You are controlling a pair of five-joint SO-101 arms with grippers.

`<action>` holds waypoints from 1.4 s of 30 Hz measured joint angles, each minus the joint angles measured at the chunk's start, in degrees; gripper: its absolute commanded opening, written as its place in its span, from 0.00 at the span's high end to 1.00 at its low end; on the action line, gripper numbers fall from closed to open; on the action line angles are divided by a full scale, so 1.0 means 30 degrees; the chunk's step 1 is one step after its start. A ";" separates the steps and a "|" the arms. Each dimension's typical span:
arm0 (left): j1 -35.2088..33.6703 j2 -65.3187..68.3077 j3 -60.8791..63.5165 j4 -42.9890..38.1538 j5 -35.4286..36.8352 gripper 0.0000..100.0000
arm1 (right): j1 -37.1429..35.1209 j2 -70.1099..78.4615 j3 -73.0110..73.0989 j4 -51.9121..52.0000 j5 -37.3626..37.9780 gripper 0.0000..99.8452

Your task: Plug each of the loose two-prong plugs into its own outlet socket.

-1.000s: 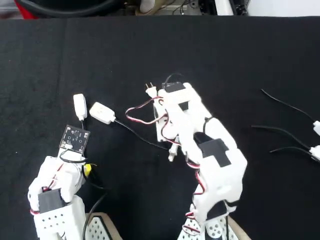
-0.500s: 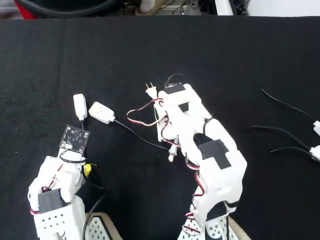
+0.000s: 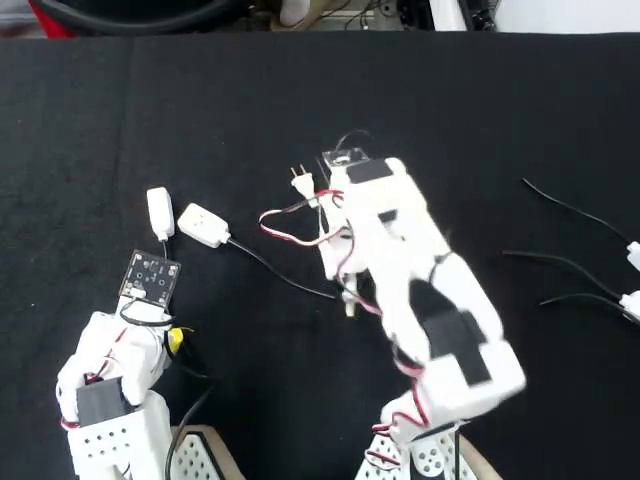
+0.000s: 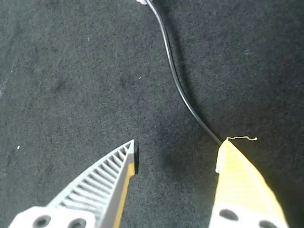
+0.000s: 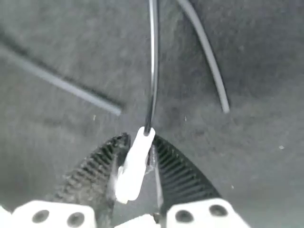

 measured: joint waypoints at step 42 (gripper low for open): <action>1.3187 0.0059 -0.4571 -0.3516 1.0227 0.73 | -0.8440 -3.5780 2.4469 -1.7289 -0.4484 0.99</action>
